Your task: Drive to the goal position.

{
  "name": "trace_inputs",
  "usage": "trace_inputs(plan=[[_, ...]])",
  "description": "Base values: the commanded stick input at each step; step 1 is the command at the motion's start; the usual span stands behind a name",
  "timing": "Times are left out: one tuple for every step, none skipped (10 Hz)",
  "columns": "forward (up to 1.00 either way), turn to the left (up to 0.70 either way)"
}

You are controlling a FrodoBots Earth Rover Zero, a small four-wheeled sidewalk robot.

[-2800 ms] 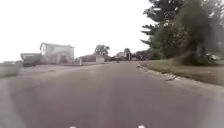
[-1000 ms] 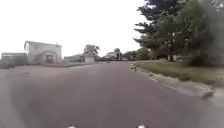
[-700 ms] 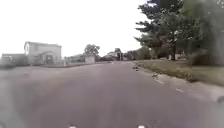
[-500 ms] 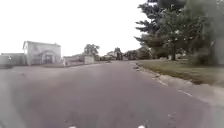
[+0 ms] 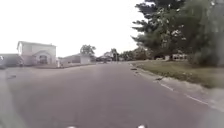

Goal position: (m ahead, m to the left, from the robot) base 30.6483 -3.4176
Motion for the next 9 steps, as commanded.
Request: trace_inputs(plan=[[1.00, -0.36], [1.00, -0.36], [1.00, -0.37], [1.00, -0.20], [1.00, 0.00], [1.00, 0.00], [1.00, 0.00], [1.00, 0.00], [1.00, 0.00]])
